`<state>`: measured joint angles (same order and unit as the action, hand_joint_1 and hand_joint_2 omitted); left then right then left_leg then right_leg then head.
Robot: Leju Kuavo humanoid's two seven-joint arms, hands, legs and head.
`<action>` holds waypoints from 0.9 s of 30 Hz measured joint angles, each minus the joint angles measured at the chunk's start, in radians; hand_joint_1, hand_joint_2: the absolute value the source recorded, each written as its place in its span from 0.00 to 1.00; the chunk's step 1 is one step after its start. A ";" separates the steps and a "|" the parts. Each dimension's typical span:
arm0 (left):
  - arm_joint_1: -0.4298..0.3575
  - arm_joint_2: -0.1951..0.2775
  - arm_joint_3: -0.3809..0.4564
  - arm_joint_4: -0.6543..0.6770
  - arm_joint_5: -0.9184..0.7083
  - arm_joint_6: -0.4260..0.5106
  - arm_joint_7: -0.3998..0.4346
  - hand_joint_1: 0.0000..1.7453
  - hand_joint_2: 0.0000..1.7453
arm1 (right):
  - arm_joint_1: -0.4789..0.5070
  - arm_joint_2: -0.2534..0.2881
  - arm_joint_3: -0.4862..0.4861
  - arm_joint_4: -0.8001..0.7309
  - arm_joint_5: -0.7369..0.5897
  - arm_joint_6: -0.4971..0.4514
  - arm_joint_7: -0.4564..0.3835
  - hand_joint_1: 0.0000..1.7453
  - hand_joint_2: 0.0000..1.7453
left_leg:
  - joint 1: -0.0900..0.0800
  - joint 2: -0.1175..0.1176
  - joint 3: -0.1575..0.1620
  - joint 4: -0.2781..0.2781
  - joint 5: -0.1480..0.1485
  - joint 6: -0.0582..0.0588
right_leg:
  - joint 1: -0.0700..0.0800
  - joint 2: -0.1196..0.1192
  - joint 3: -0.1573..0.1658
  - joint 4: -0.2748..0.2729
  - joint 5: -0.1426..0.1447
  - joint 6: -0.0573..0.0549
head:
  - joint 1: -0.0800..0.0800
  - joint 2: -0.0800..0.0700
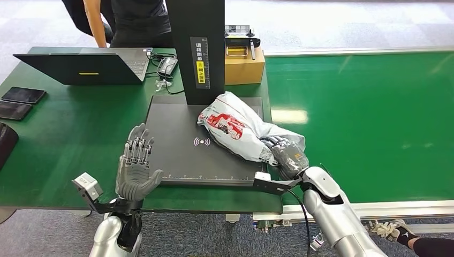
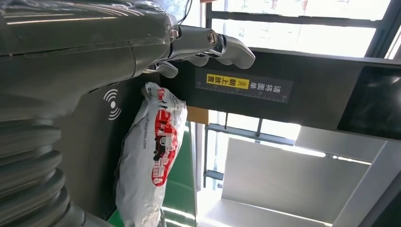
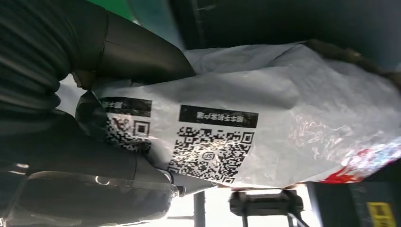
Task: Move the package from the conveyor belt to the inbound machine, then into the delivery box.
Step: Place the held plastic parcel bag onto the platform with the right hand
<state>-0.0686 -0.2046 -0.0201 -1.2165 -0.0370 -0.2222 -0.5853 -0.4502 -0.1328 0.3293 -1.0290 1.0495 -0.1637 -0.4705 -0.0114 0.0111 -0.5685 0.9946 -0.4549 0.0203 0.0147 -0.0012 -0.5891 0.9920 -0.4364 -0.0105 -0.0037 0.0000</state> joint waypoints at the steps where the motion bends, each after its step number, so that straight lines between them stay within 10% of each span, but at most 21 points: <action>1: 0.000 0.001 0.000 0.000 0.002 0.001 -0.001 0.00 1.00 | -0.006 -0.004 0.016 0.000 -0.014 0.002 -0.008 1.00 1.00 | 0.000 0.000 0.000 0.000 0.000 0.000 | 0.000 0.000 0.000 0.000 0.000 0.000 | 0.000 0.000; 27: -0.010 0.008 -0.002 0.007 0.018 0.011 -0.005 0.00 1.00 | -0.114 -0.043 0.240 -0.019 -0.088 -0.017 -0.028 1.00 1.00 | 0.000 0.000 0.000 0.000 0.000 0.000 | 0.000 0.000 0.000 0.000 0.000 0.000 | 0.000 0.000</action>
<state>-0.0790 -0.1963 -0.0217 -1.2094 -0.0190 -0.2113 -0.5906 -0.5641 -0.1756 0.5690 -1.0479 0.9613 -0.1811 -0.4984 -0.0114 0.0111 -0.5686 0.9946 -0.4548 0.0203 0.0148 -0.0011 -0.5895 0.9923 -0.4365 -0.0106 -0.0037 0.0000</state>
